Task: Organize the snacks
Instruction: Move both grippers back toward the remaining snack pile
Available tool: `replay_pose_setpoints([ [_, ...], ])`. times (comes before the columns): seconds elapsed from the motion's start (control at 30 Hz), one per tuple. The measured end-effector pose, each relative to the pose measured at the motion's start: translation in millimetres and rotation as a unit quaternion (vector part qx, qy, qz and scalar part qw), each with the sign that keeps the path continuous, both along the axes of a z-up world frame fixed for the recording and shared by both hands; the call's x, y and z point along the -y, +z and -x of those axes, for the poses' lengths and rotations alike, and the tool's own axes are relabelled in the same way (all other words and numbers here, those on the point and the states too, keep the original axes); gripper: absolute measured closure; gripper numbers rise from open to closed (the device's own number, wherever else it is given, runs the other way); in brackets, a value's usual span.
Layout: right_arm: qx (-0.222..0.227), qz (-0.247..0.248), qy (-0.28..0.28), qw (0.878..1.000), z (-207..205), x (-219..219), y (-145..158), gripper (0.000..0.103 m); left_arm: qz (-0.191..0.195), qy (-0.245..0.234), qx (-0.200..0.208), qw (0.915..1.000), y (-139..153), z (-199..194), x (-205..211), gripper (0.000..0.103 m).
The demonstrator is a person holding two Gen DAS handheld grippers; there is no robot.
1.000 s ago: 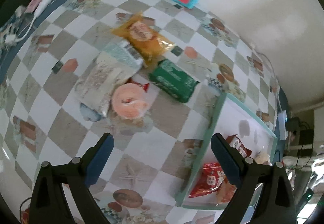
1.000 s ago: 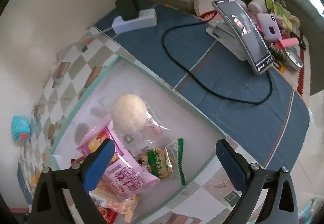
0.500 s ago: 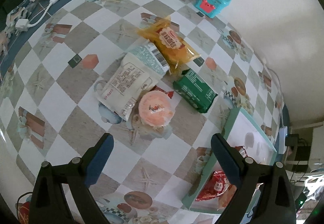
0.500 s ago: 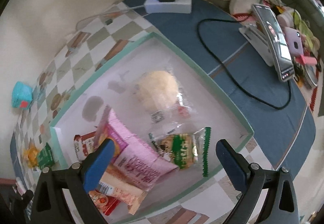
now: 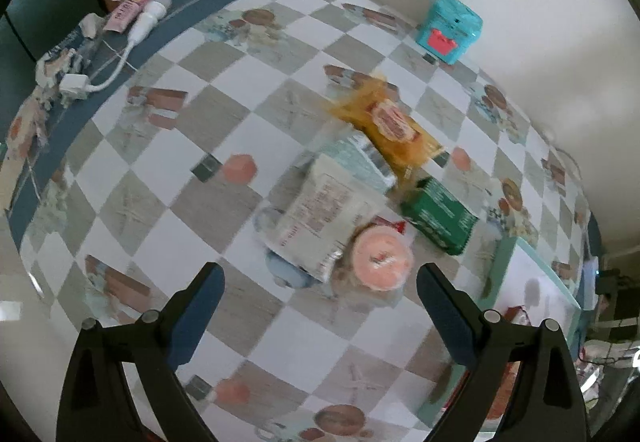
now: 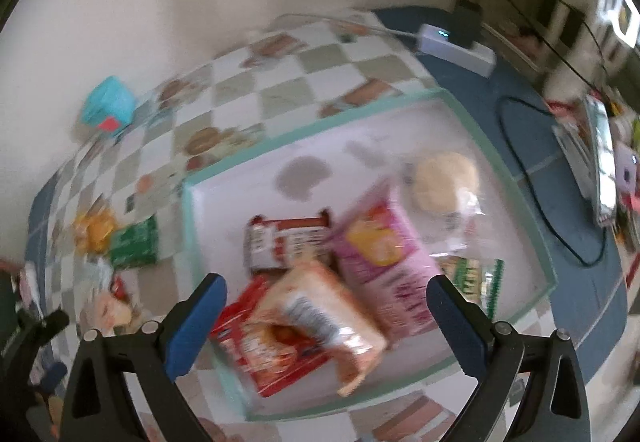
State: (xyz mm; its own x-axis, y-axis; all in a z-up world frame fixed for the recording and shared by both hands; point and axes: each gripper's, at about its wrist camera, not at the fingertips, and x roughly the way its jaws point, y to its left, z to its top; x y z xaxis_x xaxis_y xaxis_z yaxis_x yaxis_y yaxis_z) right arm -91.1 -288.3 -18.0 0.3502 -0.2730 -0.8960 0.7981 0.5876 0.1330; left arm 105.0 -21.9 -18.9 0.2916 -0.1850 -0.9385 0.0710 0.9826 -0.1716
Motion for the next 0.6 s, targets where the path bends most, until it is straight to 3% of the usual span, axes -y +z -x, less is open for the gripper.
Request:
replay_pose_setpoints([
  [0.2,0.006,0.021,0.041,0.999,-14.9,-23.3,4.8,0.001,-0.015,0.017,0.011,0.9997,0.4,-7.9,-21.7,0.006],
  [0.6,0.014,0.029,0.087,0.996,-40.8,-54.6,4.4,0.001,0.008,0.052,-0.008,0.9986,-7.8,-24.5,-62.6,0.006],
])
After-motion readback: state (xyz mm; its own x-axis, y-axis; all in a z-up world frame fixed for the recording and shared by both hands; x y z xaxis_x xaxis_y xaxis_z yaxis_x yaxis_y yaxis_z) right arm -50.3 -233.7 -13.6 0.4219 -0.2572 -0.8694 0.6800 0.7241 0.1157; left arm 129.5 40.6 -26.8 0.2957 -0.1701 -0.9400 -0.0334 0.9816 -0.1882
